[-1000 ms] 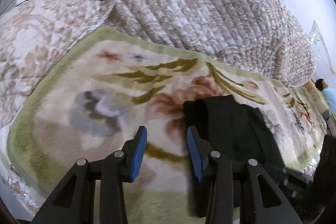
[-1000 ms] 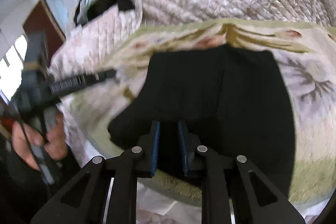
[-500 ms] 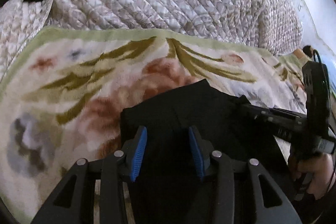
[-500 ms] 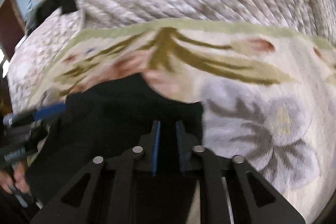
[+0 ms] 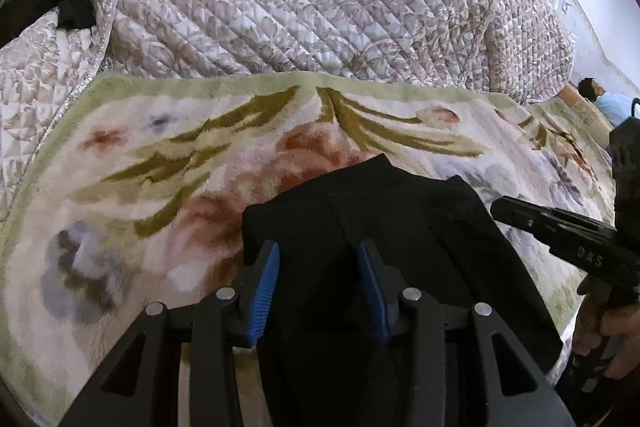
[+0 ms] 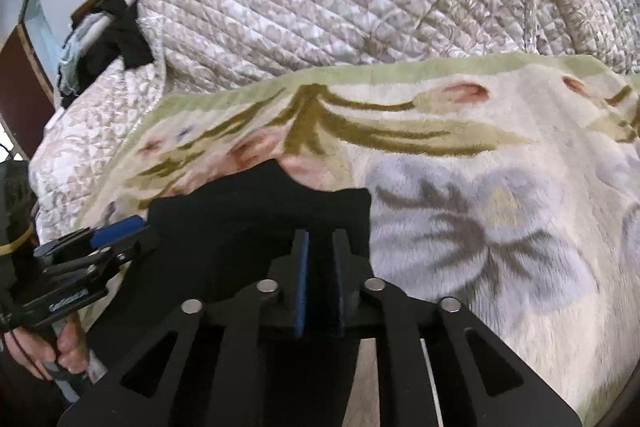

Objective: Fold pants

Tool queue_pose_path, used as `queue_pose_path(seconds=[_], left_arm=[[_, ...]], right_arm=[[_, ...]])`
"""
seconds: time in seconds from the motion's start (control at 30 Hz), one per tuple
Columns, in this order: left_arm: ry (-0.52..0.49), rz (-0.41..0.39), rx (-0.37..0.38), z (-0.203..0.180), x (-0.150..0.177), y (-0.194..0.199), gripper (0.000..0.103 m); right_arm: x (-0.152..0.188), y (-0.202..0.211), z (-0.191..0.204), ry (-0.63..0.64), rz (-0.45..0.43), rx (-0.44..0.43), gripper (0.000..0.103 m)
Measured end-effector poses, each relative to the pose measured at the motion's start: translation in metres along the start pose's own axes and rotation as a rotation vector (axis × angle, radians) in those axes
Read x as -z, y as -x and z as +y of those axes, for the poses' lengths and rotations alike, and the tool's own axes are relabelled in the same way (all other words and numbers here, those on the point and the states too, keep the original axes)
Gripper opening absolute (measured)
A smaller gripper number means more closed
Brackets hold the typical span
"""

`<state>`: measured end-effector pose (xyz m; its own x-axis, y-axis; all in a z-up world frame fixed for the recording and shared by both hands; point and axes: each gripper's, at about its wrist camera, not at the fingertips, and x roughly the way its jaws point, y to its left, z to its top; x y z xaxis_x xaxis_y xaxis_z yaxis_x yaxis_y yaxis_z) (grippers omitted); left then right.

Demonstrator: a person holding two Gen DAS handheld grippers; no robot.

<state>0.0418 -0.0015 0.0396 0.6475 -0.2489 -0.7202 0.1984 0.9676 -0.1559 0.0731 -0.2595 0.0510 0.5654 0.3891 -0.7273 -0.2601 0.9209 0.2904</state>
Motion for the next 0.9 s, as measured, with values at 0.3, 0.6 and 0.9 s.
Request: queue_pose_path(seconds=[0.3,0.6,0.9], left_arm=[[-0.012,-0.019,-0.014,-0.007,0.024,0.031,0.044],[-0.028,0.021,-0.032,-0.008,0.05,0.035,0.036],[-0.02,0.027,-0.029,-0.008,0.056,0.032,0.036]], right_arm=[[0.037,0.033,0.028,0.079,-0.015,0.012,0.014],[0.072,0.036,0.043,0.113,0.023,-0.001,0.014],[0.083,0.026,0.045,0.137,0.033,0.016,0.014]])
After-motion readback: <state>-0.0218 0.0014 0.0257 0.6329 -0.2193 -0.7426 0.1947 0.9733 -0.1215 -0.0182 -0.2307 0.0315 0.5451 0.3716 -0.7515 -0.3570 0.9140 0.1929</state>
